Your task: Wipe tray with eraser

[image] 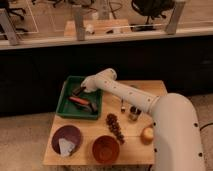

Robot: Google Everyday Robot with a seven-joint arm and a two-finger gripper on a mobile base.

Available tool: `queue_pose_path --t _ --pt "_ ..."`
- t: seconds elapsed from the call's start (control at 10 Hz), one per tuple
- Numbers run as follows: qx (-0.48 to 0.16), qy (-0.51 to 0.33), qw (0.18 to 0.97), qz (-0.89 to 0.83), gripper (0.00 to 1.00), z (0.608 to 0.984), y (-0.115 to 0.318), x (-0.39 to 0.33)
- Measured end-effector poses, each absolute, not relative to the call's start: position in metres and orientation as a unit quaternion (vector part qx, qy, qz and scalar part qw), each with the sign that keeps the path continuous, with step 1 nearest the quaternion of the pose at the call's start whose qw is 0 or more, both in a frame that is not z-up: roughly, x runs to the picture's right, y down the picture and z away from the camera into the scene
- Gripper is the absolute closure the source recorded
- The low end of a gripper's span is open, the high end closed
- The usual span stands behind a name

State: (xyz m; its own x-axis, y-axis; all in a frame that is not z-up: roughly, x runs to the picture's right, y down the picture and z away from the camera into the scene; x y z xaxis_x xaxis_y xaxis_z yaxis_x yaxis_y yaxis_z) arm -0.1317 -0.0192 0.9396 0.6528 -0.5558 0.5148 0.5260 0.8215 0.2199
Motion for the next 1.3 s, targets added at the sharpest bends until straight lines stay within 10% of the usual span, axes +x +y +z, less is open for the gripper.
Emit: queue_pose_path --t 1.3 --pt "0.004 -0.22 0.943 -0.248 0.85 0.99 -0.013 -0.095"
